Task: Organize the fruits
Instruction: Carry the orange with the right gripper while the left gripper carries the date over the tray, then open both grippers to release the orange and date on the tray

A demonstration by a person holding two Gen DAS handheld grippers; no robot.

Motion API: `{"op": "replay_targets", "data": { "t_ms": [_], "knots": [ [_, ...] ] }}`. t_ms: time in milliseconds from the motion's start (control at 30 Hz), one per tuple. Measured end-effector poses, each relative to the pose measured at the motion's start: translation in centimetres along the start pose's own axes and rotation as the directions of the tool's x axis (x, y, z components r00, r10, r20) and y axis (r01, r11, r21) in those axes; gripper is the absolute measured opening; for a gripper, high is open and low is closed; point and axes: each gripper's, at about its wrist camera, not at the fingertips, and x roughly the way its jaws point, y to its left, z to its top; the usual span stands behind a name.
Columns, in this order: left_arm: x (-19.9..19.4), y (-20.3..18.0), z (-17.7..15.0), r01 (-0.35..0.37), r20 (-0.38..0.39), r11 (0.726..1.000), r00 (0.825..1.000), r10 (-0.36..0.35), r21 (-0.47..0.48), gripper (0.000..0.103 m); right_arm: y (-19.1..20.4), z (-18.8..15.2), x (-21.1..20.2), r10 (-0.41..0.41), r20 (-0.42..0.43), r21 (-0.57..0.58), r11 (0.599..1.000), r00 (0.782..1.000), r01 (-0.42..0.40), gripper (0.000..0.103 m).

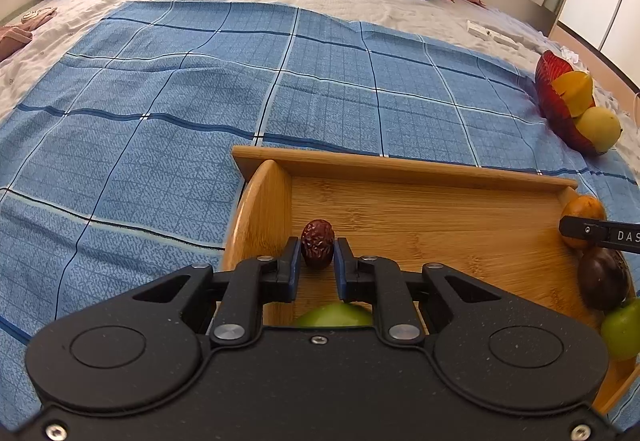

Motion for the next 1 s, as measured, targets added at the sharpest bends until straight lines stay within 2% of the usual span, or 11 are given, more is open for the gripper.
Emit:
{"op": "replay_targets", "data": {
  "t_ms": [67, 167, 233, 300, 500, 700, 833, 1000],
  "knots": [
    [0.0, 0.0, 0.0, 0.001, -0.001, 1.000, 1.000, -0.001, -0.004, 0.017, 0.0, 0.0, 0.0, -0.001, -0.001, -0.003, 1.000, 1.000, 0.001, 0.055],
    [-0.1, 0.1, 0.0, 0.011, -0.004, 1.000, 1.000, -0.011, -0.011, 0.021, 0.1, 0.0, -0.1, -0.003, 0.001, -0.012, 1.000, 1.000, 0.003, 0.064],
    [-0.4, 0.0, 0.0, 0.033, -0.007, 0.999, 0.999, -0.033, -0.014, 0.033, 0.1, -0.1, -0.2, 0.000, 0.008, -0.016, 1.000, 1.000, 0.000, 0.066],
    [-0.8, -0.3, -0.2, 0.040, -0.002, 0.999, 0.999, -0.040, 0.000, 0.042, 0.0, -0.3, -0.6, 0.011, 0.026, -0.026, 1.000, 1.000, -0.010, 0.067],
    [-2.2, -1.2, -0.7, 0.014, 0.030, 0.999, 0.999, -0.015, 0.048, 0.058, -0.2, -1.0, -2.2, 0.014, 0.065, -0.063, 0.998, 0.998, -0.009, 0.071],
    [-3.8, -0.9, -1.4, 0.019, 0.055, 0.998, 0.998, -0.022, 0.056, 0.063, -1.0, -1.7, -4.2, 0.038, 0.101, -0.049, 0.998, 0.994, -0.033, 0.074],
    [-5.3, -0.8, -2.0, 0.032, 0.089, 0.998, 0.995, -0.037, 0.050, 0.075, -1.3, -2.4, -5.7, 0.062, 0.130, -0.051, 0.997, 0.990, -0.055, 0.077],
    [-7.5, -1.4, -3.1, 0.024, 0.154, 0.996, 0.987, -0.037, 0.082, 0.082, -0.9, -3.8, -7.6, 0.070, 0.181, -0.085, 0.995, 0.981, -0.055, 0.082]
  ]
}}
